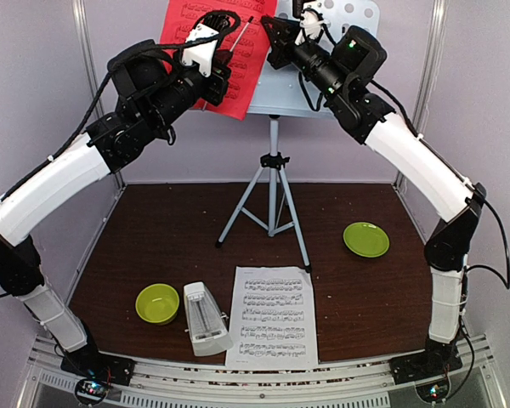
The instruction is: Set up the instrument practice props
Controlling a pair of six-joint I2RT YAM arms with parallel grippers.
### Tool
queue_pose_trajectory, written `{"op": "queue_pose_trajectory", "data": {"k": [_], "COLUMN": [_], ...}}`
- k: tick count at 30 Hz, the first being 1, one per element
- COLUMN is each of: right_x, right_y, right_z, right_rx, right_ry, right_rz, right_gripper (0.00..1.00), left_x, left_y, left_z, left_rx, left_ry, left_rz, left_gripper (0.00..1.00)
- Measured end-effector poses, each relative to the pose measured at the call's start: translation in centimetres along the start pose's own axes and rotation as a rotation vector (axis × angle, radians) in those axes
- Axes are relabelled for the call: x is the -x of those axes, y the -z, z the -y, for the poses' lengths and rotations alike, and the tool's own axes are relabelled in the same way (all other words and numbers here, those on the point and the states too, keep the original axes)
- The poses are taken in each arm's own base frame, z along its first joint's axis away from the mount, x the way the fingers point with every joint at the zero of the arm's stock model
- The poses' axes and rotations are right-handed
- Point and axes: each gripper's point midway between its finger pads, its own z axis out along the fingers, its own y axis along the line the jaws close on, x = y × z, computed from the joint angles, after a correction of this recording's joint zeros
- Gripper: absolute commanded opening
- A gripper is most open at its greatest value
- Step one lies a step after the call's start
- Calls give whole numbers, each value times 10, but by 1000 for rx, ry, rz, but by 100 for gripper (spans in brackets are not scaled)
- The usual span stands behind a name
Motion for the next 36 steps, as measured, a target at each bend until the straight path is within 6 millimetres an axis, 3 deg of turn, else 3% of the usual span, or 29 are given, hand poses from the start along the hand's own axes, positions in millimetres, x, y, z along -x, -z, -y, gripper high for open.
{"op": "queue_pose_trajectory", "data": {"k": [13,24,36], "right_x": [19,29,22], "right_y": [1,2,-1], "right_z": [16,18,13], "right_rx": [-32,-42,-23], "right_ry": [79,84,112], "right_rz": [49,96,109], "right_gripper": [0,0,0], "left_x": [0,0,0], "left_y": [0,0,0], "left_z": [0,0,0], "left_rx": [0,-1,0], "left_ry": [1,1,1], "left_rz": [1,1,1], "left_gripper": [1,1,1]}}
